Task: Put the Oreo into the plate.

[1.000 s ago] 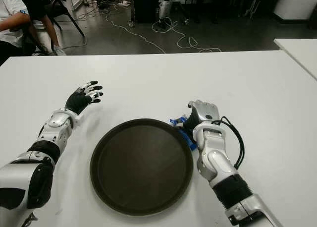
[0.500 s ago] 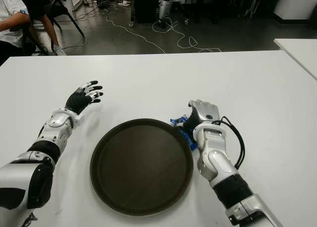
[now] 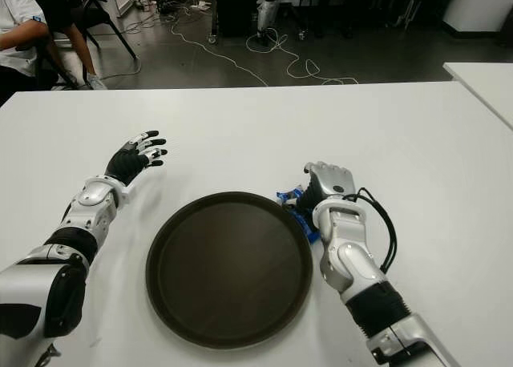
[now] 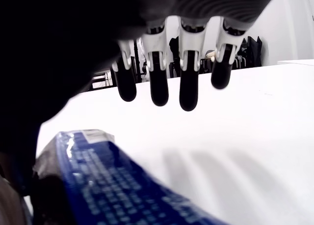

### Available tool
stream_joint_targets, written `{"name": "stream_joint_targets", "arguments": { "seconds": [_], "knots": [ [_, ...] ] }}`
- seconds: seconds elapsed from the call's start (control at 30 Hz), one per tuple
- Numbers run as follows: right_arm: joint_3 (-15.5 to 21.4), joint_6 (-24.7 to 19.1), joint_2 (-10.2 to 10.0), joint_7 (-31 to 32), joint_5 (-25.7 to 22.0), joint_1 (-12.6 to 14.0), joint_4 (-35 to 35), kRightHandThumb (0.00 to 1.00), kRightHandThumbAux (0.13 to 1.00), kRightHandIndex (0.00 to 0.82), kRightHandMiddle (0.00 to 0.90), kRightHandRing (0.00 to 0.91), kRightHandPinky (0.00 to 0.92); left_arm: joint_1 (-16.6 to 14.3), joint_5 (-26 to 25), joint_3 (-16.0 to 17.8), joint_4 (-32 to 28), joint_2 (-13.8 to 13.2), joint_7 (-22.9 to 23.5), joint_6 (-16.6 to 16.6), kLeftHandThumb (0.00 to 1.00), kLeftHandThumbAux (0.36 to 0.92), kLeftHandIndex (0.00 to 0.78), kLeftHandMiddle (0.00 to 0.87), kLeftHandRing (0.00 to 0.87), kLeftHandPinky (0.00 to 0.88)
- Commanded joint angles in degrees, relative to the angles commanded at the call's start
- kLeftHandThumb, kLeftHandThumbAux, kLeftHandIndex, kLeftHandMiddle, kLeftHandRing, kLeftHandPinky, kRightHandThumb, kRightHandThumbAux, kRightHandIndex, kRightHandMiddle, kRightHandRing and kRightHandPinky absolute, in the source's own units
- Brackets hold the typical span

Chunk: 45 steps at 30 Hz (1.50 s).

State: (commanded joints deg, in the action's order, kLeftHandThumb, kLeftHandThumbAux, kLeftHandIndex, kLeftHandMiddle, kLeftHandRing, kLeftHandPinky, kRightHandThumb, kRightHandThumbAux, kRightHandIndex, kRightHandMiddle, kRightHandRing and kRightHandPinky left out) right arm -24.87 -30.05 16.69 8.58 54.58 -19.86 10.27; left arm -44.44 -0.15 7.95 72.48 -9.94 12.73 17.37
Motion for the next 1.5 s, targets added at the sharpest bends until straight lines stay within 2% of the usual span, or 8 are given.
{"name": "stream_joint_targets", "arguments": {
  "seconds": [0.17, 0.27, 0.47, 0.73, 1.17, 1.5],
  "knots": [
    [-0.1, 0.6, 0.2, 0.3, -0.1, 0.0, 0.0, 0.0, 0.563, 0.252, 0.246, 0.232, 0.178, 0.0, 0.0, 0.0, 0.0, 0.1, -0.1, 0.2, 0.044, 0.73, 0.146, 0.197, 0.204, 0.226],
    [-0.5, 1.0, 0.2, 0.4, 0.1, 0.1, 0.1, 0.0, 0.563, 0.26, 0.256, 0.245, 0.21, 0.0, 0.1, -0.1, 0.0, 0.0, -0.3, 0.1, 0.039, 0.723, 0.147, 0.198, 0.205, 0.226],
    [-2.8, -0.4, -1.0, 1.9, 1.7, 0.5, -1.2, 0.0, 0.557, 0.242, 0.259, 0.268, 0.273, -0.1, 0.4, -0.4, 0.1, 0.0, -0.7, 0.0, 0.04, 0.711, 0.143, 0.196, 0.202, 0.22],
    [-3.9, -0.2, -0.6, 4.2, 1.4, 0.7, -2.3, 0.0, 0.562, 0.251, 0.262, 0.285, 0.317, 0.0, 0.5, -0.4, -0.1, 0.0, -0.6, 0.1, 0.055, 0.71, 0.139, 0.197, 0.202, 0.22],
    [-4.2, 0.0, -2.0, 2.7, 1.1, 1.7, -1.9, 0.0, 0.565, 0.266, 0.293, 0.342, 0.388, 0.1, 0.2, -0.1, -0.1, 0.0, -0.1, 0.2, 0.027, 0.729, 0.144, 0.197, 0.202, 0.219],
    [-4.8, 0.6, -1.7, 2.2, 1.4, 2.0, -2.2, 0.0, 0.567, 0.276, 0.308, 0.363, 0.408, 0.3, 0.0, 0.1, -0.3, -0.1, 0.0, 0.5, 0.032, 0.736, 0.146, 0.202, 0.205, 0.222]
  ]
}}
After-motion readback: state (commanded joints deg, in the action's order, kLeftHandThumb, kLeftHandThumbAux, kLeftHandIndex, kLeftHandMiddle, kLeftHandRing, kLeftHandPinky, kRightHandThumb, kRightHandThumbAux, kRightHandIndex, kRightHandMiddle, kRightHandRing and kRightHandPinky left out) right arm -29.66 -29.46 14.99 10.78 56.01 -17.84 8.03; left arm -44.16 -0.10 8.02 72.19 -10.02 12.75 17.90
